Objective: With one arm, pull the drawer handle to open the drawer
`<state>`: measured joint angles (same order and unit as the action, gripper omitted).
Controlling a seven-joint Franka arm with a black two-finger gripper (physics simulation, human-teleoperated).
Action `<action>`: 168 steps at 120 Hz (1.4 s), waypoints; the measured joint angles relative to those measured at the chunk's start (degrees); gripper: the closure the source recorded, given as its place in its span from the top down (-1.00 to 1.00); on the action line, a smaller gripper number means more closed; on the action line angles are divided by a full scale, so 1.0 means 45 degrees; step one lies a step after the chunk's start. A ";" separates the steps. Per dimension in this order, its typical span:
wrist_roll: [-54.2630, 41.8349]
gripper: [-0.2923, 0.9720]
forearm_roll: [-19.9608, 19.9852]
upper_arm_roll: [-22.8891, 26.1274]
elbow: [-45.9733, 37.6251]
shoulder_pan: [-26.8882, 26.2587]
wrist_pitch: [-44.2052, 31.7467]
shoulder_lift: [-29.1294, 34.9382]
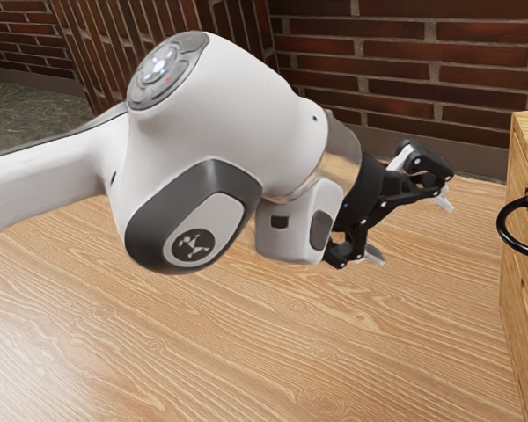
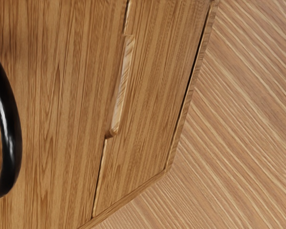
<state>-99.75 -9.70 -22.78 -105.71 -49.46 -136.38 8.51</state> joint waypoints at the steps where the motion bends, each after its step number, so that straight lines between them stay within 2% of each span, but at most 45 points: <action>1: -0.0020 0.54 0.0000 0.0003 0.0027 -0.0023 -0.0010 -0.0025; 62: -0.0830 0.54 0.0016 0.0044 0.1094 -0.0955 -0.0276 -0.0684; 116: -0.1150 0.54 0.0047 -0.0003 0.1102 -0.0773 -0.0327 -0.1533; 168: -0.1300 0.54 0.0042 -0.0074 0.1869 -0.0501 -0.0466 -0.2473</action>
<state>-105.60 -9.51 -23.11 -97.30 -51.71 -138.48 -2.62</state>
